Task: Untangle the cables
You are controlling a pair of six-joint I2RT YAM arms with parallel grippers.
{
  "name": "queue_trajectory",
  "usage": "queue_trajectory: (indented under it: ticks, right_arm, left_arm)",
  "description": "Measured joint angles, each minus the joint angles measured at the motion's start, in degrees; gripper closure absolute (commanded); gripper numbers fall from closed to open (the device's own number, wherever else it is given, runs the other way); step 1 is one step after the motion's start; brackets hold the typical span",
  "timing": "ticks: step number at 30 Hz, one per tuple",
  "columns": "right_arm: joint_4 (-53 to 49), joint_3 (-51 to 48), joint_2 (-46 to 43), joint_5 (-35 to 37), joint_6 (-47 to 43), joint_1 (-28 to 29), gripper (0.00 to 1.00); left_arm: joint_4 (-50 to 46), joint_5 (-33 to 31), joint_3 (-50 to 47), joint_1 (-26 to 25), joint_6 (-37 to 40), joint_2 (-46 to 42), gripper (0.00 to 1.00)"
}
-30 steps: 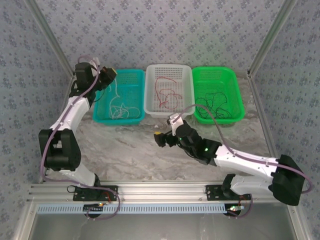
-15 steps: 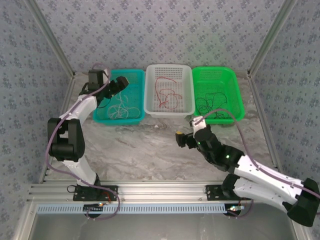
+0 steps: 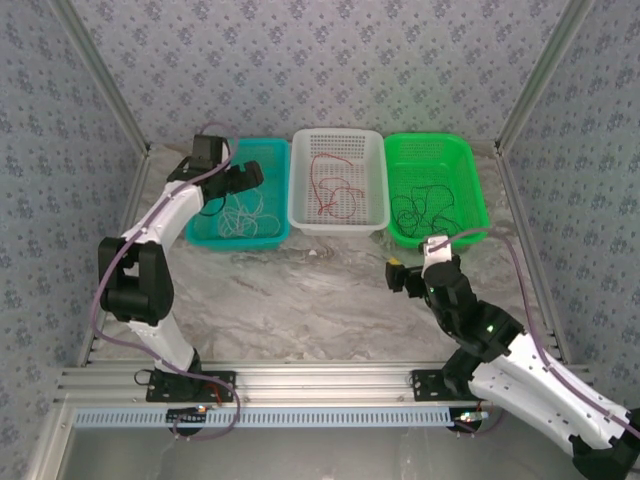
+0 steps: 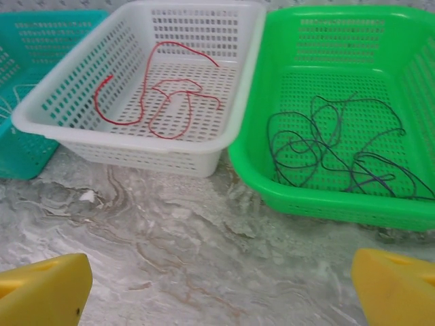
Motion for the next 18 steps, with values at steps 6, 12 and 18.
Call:
queue_trajectory:
  ticks: [6, 12, 18]
  right_arm:
    - [-3.1, 0.5, 0.0, 0.5, -3.1, -2.3, 0.0]
    - [-3.1, 0.9, -1.0, 0.5, -7.1, -7.0, 0.0]
    - [2.4, 0.5, -1.0, 0.0, -9.3, -11.0, 0.0]
  left_arm:
    - [-3.3, -5.9, 0.2, -3.1, 4.3, -0.2, 0.01]
    - [-3.5, -10.3, -1.9, -3.5, 7.7, -4.0, 0.01]
    - [-2.0, -13.6, -5.4, -3.5, 10.2, -8.7, 0.01]
